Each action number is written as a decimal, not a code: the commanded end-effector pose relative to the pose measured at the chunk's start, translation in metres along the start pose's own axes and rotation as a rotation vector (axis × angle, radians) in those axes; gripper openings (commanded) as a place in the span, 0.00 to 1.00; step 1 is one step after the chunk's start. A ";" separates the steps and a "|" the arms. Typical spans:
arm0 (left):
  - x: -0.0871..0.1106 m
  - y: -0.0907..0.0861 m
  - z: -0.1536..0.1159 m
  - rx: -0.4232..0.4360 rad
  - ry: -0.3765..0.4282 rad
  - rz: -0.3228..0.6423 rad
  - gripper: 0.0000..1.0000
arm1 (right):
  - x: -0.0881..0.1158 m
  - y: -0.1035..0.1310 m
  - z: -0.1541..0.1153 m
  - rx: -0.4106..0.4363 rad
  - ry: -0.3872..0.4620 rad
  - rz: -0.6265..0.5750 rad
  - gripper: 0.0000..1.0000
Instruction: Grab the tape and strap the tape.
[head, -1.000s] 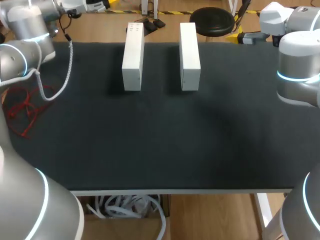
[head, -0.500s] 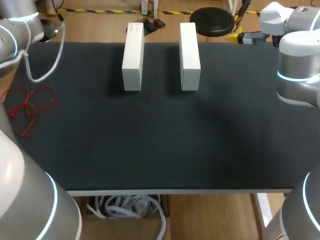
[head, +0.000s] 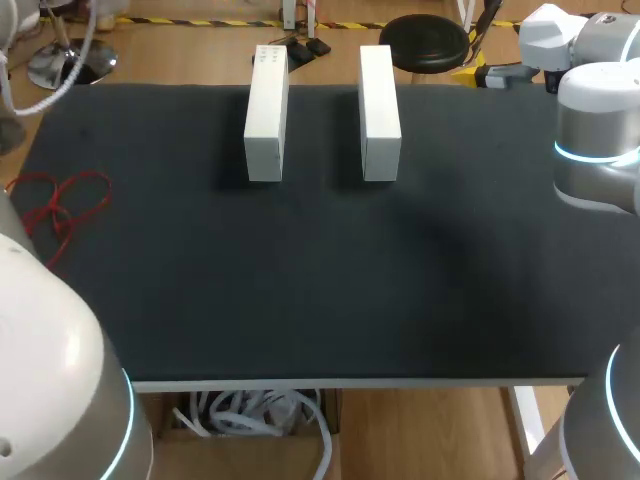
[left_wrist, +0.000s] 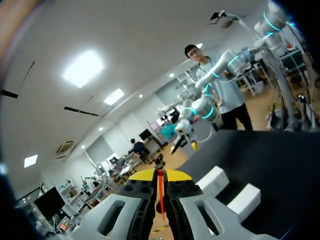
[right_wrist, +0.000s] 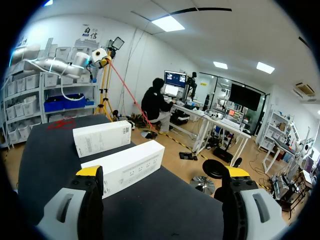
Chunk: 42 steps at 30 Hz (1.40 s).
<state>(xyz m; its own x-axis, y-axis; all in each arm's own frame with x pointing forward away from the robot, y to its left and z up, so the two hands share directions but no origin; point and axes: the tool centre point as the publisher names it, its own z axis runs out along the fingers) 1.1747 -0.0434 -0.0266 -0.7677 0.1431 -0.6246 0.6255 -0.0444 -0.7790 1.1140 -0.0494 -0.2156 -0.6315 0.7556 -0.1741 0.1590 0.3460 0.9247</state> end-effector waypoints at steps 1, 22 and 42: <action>0.000 -0.038 0.001 -0.118 0.266 -0.006 0.00 | 0.000 0.000 0.000 -0.001 0.000 0.000 1.00; 0.030 -0.079 0.018 -0.104 0.127 -0.135 0.00 | 0.000 0.000 0.000 -0.001 0.000 0.000 1.00; 0.032 -0.074 0.019 -0.085 0.131 -0.184 0.00 | 0.000 0.000 0.000 -0.001 0.000 0.000 1.00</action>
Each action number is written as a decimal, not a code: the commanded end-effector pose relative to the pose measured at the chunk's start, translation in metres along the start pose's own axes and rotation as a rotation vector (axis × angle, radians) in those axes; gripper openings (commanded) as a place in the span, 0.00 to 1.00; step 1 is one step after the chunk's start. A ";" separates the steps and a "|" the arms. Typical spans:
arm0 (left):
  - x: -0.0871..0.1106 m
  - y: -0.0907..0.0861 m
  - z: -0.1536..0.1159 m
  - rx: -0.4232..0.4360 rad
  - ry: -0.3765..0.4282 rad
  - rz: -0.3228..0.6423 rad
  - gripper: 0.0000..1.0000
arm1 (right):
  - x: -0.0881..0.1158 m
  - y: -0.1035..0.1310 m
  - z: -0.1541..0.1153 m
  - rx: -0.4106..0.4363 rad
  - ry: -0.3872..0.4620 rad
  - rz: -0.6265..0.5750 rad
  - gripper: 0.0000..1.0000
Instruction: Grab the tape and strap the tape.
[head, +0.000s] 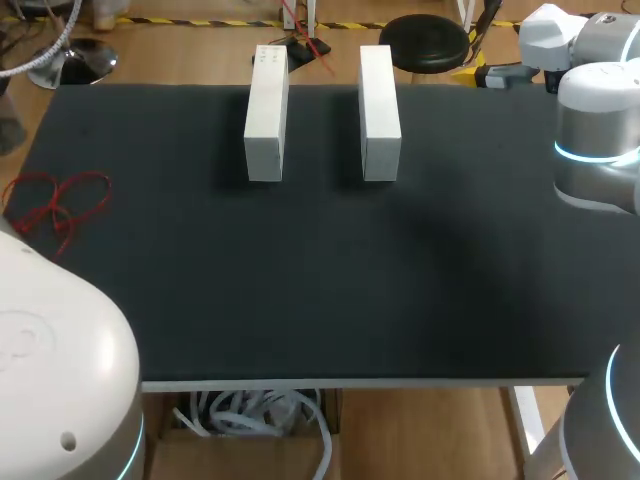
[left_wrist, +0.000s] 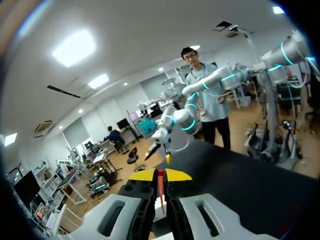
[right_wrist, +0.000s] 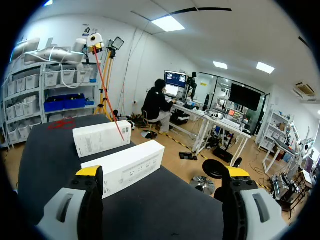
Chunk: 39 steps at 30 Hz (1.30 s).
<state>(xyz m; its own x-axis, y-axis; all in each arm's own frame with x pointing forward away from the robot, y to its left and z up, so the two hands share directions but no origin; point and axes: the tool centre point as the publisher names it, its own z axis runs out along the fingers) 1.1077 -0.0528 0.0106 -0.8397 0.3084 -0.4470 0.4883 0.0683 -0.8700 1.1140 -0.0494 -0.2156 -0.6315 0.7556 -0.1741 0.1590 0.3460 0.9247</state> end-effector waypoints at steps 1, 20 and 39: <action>0.005 -0.003 0.003 -0.009 -0.042 0.001 0.00 | 0.000 0.000 0.000 -0.001 0.000 0.000 1.00; -0.002 -0.019 0.002 0.192 -0.265 0.044 0.00 | 0.000 0.000 0.000 -0.001 0.000 0.000 1.00; 0.012 -0.053 0.024 0.504 -0.476 -0.038 0.00 | 0.000 0.000 0.000 -0.001 0.000 0.000 1.00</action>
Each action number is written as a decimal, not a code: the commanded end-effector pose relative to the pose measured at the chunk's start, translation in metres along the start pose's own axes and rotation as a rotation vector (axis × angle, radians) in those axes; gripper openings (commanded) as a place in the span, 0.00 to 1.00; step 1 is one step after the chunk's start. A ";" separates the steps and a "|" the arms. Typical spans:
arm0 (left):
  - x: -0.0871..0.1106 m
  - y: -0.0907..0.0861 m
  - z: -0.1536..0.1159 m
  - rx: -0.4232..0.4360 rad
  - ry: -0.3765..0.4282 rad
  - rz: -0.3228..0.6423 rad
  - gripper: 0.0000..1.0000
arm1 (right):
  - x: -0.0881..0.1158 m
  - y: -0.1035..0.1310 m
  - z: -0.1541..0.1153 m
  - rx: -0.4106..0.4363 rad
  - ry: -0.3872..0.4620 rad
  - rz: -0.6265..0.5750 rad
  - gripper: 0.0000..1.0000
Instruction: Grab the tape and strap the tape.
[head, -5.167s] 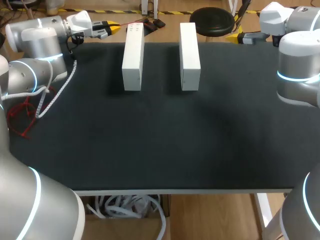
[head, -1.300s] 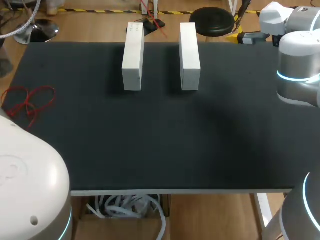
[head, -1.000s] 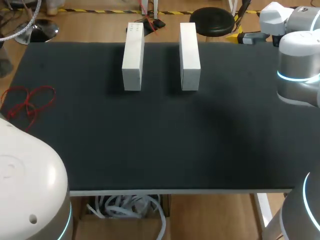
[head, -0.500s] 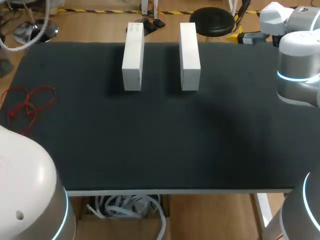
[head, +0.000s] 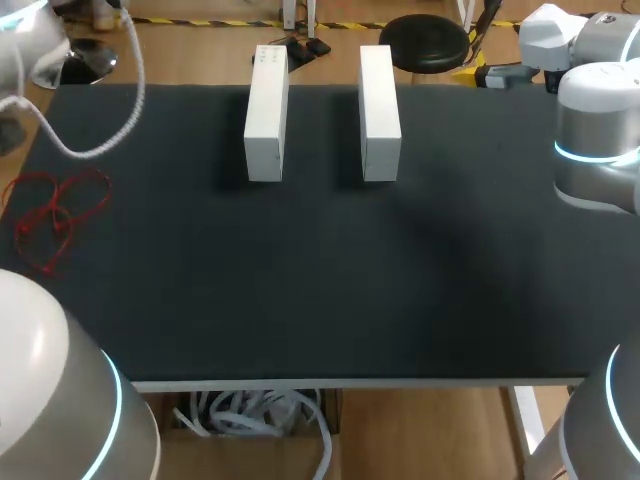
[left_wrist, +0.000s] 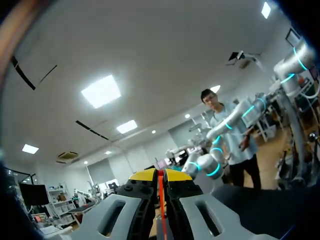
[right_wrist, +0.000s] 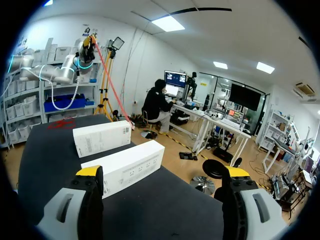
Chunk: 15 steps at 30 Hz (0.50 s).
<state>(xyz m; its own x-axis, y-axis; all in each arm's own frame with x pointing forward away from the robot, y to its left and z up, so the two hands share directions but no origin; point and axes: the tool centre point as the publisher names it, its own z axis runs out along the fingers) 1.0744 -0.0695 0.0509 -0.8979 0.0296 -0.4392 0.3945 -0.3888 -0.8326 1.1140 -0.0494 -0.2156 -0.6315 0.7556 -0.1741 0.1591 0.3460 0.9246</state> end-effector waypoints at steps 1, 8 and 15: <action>0.011 0.003 0.007 0.037 -0.206 -0.014 0.00 | 0.000 0.000 0.000 -0.001 0.000 0.000 1.00; 0.032 0.004 0.011 0.092 -0.278 -0.051 0.00 | 0.000 0.000 0.000 -0.001 0.000 0.000 1.00; 0.053 0.008 0.011 0.110 -0.342 -0.095 0.00 | 0.000 0.000 0.000 -0.001 0.000 0.000 1.00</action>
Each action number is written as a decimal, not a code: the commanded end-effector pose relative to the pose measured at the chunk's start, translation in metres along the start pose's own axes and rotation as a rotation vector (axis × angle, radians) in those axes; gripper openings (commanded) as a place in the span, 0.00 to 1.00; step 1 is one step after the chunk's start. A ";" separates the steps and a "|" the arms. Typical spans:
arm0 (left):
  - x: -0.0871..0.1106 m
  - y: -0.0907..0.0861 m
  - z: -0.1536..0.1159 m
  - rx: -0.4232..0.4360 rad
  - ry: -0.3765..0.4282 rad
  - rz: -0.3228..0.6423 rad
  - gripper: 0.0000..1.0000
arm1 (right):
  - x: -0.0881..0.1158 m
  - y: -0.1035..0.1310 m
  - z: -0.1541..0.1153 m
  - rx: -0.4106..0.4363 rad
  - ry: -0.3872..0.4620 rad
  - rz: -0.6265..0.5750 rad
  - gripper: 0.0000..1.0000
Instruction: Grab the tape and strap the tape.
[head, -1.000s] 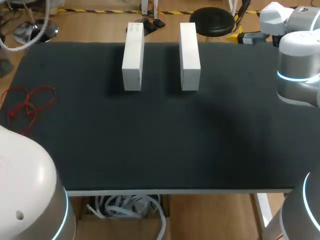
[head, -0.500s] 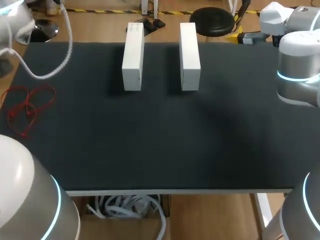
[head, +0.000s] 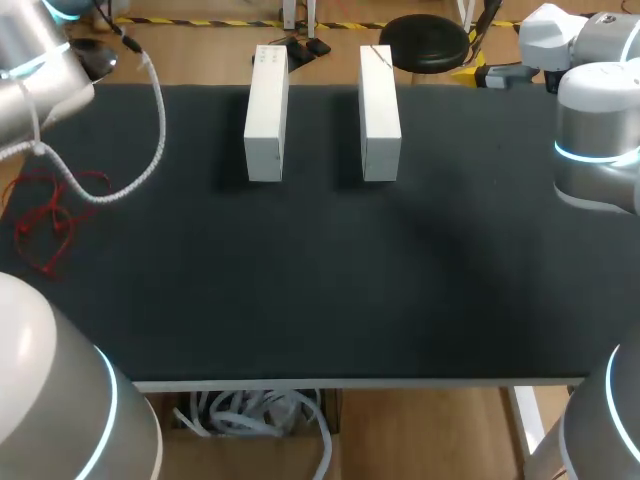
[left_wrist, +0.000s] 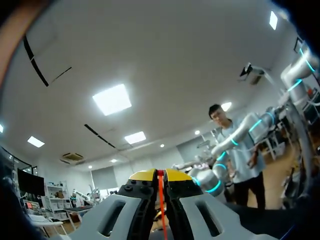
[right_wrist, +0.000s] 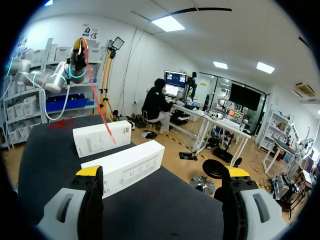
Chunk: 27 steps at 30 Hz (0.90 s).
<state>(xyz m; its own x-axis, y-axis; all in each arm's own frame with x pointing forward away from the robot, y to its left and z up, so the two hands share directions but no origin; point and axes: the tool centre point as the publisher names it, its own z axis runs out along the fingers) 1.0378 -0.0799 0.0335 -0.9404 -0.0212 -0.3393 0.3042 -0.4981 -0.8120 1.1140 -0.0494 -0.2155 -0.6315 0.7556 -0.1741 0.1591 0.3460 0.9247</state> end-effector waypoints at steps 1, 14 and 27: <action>0.015 0.005 -0.002 0.017 -0.276 -0.002 0.00 | 0.000 0.000 0.000 -0.001 0.000 0.000 1.00; 0.037 0.015 -0.009 0.054 -0.375 -0.016 0.00 | 0.000 0.000 0.000 -0.001 0.000 0.000 1.00; 0.040 0.016 -0.007 0.093 -0.327 -0.035 0.00 | 0.000 0.000 0.000 -0.001 0.000 0.000 1.00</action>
<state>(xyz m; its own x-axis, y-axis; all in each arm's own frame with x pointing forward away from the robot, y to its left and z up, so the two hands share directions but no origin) 1.0083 -0.0807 0.0044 -0.9580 -0.2413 -0.1551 0.2702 -0.5769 -0.7708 1.1139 -0.0494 -0.2155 -0.6315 0.7556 -0.1741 0.1592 0.3461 0.9246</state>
